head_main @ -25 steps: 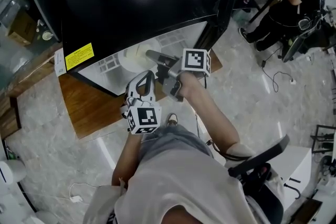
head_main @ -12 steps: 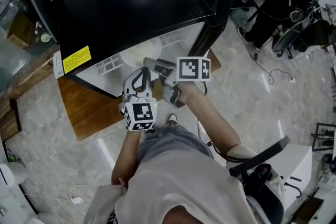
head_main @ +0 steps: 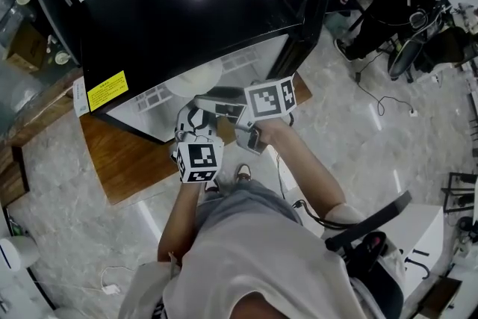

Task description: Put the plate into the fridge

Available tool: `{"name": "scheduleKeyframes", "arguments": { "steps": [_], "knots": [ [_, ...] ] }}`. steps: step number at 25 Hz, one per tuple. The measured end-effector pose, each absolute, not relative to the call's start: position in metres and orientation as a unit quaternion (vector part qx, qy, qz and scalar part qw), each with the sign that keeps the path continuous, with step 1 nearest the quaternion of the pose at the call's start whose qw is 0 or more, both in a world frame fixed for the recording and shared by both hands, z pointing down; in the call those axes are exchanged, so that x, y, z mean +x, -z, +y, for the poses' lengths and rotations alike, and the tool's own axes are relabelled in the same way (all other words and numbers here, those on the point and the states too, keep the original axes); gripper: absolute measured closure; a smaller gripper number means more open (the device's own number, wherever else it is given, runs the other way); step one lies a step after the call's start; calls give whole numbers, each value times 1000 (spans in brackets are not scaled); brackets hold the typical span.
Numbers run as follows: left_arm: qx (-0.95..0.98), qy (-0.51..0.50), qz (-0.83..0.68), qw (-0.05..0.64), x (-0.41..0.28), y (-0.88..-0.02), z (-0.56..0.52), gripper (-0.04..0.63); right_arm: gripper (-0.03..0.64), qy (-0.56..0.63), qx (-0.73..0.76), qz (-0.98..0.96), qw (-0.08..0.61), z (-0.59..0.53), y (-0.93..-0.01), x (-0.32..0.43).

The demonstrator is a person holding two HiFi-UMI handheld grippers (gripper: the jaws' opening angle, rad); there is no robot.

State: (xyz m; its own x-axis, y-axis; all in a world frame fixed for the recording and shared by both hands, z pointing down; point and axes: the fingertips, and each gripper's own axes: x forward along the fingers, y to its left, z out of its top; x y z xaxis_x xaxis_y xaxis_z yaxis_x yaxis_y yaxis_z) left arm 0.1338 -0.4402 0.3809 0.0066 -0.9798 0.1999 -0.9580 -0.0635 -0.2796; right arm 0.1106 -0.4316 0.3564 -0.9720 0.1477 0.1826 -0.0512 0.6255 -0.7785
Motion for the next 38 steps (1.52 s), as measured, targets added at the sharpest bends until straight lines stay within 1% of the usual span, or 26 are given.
{"name": "scheduleKeyframes", "arguments": {
  "steps": [4,6,9,12,13,14,15,16,19,22,28,36,38],
  "knots": [
    [-710,159,685,25,131,-379,-445,575,356,-409,-50,-902,127,-430,-357,120],
    [-708,150,690,21,127,-378,-447,575,356,-372,-56,-917,136,-431,-357,126],
    [-705,143,695,18,119,-378,-451,575,357,-247,16,-958,142,-452,-356,134],
    [-699,140,701,15,113,-378,-453,575,357,-91,106,-975,171,-472,-363,133],
    [-698,139,702,14,112,-379,-454,575,367,-56,126,-975,174,-475,-366,131],
    [-697,138,704,13,111,-380,-454,575,398,-37,144,-974,170,-478,-367,129],
    [-696,137,705,12,110,-380,-455,575,499,-29,159,-974,159,-480,-367,127],
    [-695,136,706,13,109,-380,-454,575,575,-27,172,-974,146,-482,-366,126],
    [-693,131,709,21,106,-375,-453,575,582,-21,190,-974,120,-487,-363,120],
    [-681,121,722,28,98,-370,-453,575,582,-18,185,-974,128,-490,-367,112],
    [-669,111,735,20,84,-373,-457,577,583,-13,178,-975,133,-500,-369,105],
    [-679,99,727,10,96,-373,-462,575,581,-17,198,-972,123,-508,-370,116],
    [-677,89,730,10,98,-370,-458,575,591,-19,211,-970,117,-505,-368,122]
  ]
}}
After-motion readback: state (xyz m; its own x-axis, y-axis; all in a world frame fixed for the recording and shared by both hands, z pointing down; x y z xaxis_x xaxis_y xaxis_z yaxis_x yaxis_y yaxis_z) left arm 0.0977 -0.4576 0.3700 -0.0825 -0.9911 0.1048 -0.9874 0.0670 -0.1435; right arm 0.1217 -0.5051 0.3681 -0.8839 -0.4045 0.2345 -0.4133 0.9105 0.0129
